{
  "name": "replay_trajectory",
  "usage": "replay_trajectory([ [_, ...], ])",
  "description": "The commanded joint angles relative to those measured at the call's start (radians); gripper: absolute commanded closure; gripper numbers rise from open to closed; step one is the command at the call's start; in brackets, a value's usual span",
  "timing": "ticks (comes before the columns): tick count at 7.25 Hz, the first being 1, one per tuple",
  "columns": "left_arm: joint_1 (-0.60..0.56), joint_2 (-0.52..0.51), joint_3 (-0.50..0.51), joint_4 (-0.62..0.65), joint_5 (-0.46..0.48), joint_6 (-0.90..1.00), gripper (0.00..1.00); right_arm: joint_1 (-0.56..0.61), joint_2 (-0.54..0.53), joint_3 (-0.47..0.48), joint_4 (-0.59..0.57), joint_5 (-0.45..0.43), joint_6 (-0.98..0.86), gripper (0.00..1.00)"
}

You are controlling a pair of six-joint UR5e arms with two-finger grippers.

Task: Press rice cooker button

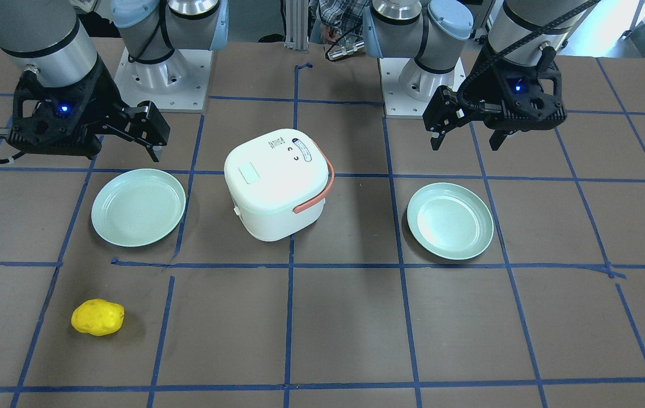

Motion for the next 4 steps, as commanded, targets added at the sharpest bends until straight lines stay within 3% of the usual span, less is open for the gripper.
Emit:
replay_trajectory([
  [1, 0.000, 0.000, 0.000, 0.000, 0.000, 0.000, 0.00, 0.000, 0.000, 0.000, 0.000, 0.001, 0.000, 0.00],
  [4, 0.000, 0.000, 0.000, 0.000, 0.000, 0.000, 0.00, 0.001, -0.002, -0.007, -0.006, 0.004, -0.001, 0.00],
])
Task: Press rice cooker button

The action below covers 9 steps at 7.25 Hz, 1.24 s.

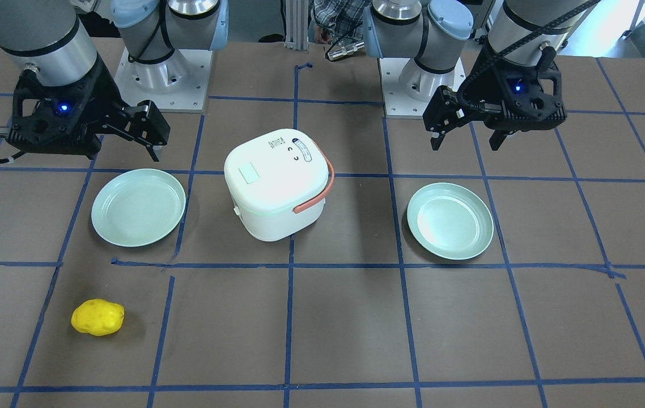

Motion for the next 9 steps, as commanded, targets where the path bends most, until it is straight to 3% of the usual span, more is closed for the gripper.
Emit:
replay_trajectory([
  [1, 0.000, 0.000, 0.000, 0.000, 0.000, 0.000, 0.00, 0.001, 0.001, -0.003, -0.004, -0.009, -0.004, 0.00],
  [9, 0.000, 0.000, 0.000, 0.000, 0.000, -0.002, 0.00, 0.005, -0.002, -0.009, -0.042, -0.038, 0.025, 0.00],
])
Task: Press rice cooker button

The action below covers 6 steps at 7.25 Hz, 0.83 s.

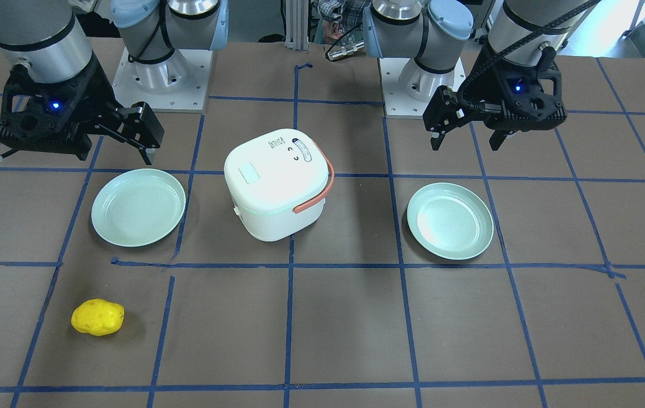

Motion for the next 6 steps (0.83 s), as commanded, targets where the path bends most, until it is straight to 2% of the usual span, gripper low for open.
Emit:
replay_trajectory([
  [1, 0.000, 0.000, 0.000, 0.000, 0.000, 0.001, 0.00, 0.004, -0.007, -0.002, -0.016, 0.005, -0.001, 0.07],
  [2, 0.000, 0.000, 0.000, 0.000, 0.000, 0.000, 0.00, 0.006, -0.012, -0.001, -0.013, 0.036, -0.001, 0.22],
  [4, 0.000, 0.000, 0.000, 0.000, 0.000, 0.001, 0.00, 0.016, -0.014, 0.002, -0.005, 0.065, -0.001, 0.73],
  [5, 0.000, 0.000, -0.002, 0.000, 0.000, 0.001, 0.00, 0.030, -0.012, 0.008, -0.005, 0.103, 0.001, 0.91],
  [6, 0.000, 0.000, 0.000, 0.000, 0.000, 0.001, 0.00, 0.056, -0.011, 0.019, -0.004, 0.107, 0.030, 1.00],
])
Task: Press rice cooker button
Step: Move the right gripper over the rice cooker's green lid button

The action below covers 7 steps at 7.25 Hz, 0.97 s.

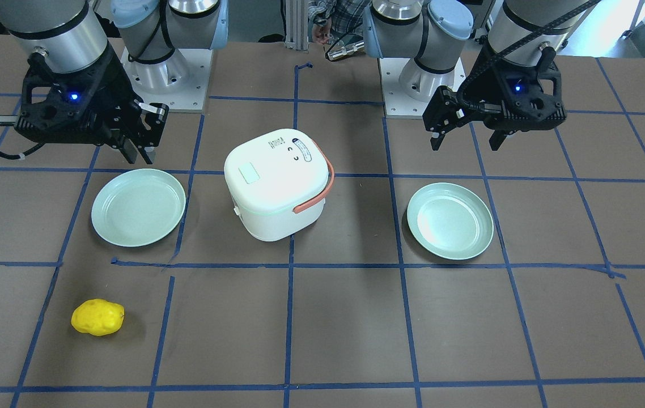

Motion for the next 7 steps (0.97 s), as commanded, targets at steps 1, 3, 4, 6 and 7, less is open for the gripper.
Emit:
replay_trajectory([
  [1, 0.000, 0.000, 0.000, 0.000, 0.000, 0.000, 0.00, 0.065, 0.014, 0.012, 0.002, 0.018, 0.066, 1.00],
  [3, 0.000, 0.000, 0.000, 0.000, 0.000, 0.000, 0.00, 0.124, 0.027, 0.049, -0.010, 0.033, 0.086, 1.00],
  [4, 0.000, 0.000, 0.000, 0.000, 0.000, 0.000, 0.00, 0.148, 0.038, 0.079, -0.038, 0.053, 0.090, 1.00],
  [6, 0.000, 0.000, 0.000, 0.000, 0.000, 0.000, 0.00, 0.203, 0.053, 0.141, -0.125, 0.052, 0.136, 1.00],
  [7, 0.000, 0.000, 0.000, 0.000, 0.000, -0.001, 0.00, 0.213, 0.057, 0.164, -0.139, 0.053, 0.138, 1.00],
])
